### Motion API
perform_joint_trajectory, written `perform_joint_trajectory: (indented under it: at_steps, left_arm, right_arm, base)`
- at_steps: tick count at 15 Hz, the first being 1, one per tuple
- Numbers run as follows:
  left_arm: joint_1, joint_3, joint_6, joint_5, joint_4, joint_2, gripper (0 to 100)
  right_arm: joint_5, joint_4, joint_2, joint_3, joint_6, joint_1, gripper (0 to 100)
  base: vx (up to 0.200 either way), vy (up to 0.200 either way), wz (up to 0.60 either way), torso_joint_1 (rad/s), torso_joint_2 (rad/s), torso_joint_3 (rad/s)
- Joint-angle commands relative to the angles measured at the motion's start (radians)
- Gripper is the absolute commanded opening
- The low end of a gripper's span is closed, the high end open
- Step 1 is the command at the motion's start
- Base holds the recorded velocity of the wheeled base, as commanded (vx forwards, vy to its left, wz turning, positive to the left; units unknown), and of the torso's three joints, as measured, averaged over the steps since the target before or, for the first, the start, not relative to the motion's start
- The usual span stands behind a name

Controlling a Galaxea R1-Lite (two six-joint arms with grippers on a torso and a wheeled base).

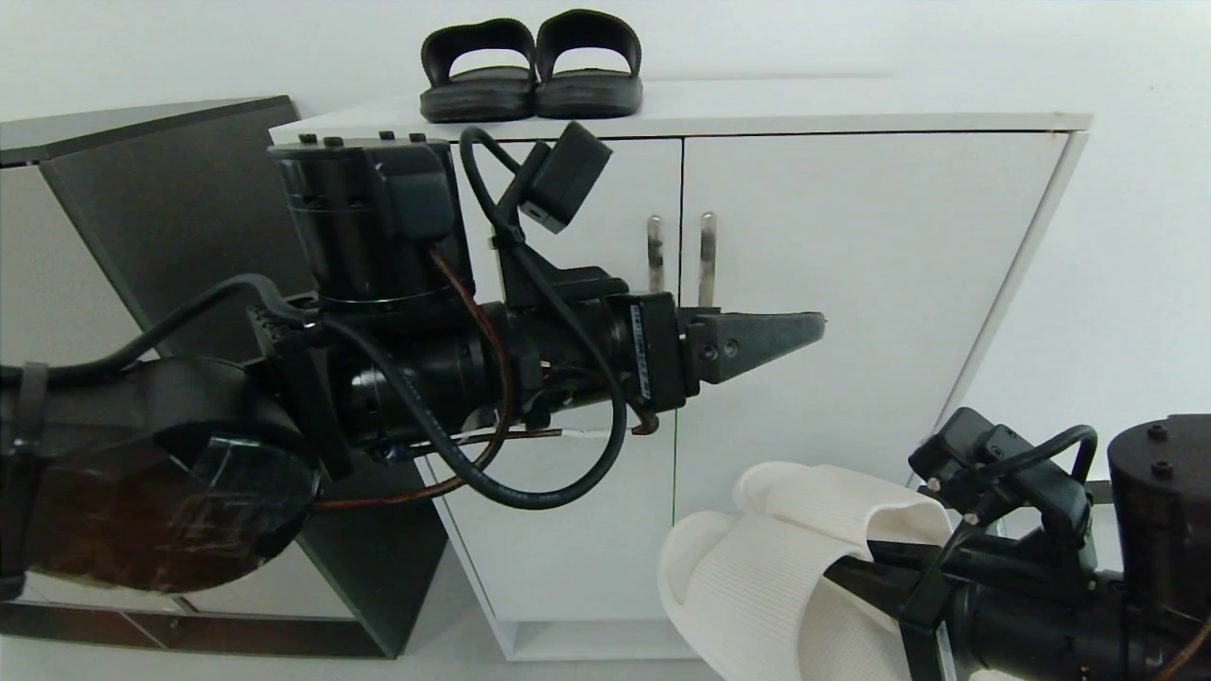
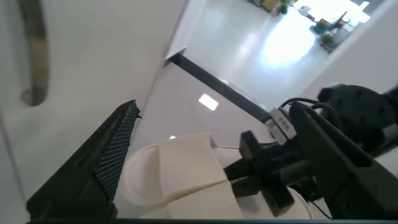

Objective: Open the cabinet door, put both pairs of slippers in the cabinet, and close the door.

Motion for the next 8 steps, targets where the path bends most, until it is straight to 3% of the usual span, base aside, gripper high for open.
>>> perform_joint_trajectory:
  at_steps: [1,3,5,8]
  left_arm:
    - [0.003,-0.032,-0.008,-0.015,0.000,0.018,100]
    - [0.011,-0.074,-0.008,0.018,0.006,0.045,100]
    - [0.009,-0.106,-0.004,0.119,0.006,0.068,100]
    - [0.026,-0.113,-0.002,0.139,0.008,0.068,100]
  right_arm:
    - [0.000,0.000,-0.005,0.005,0.001,0.000,0]
    - [0.000,0.001,-0.008,0.005,0.001,0.000,0]
    - [0.000,0.001,-0.008,0.005,-0.001,0.002,0]
    - [0.000,0.001,-0.008,0.005,-0.001,0.000,0]
  base:
    - [0.000,0.000,0.00,0.000,0.00,0.000]
    - [0.000,0.000,0.00,0.000,0.00,0.000]
    - [0.000,0.000,0.00,0.000,0.00,0.000]
    - [0.000,0.000,0.00,0.000,0.00,0.000]
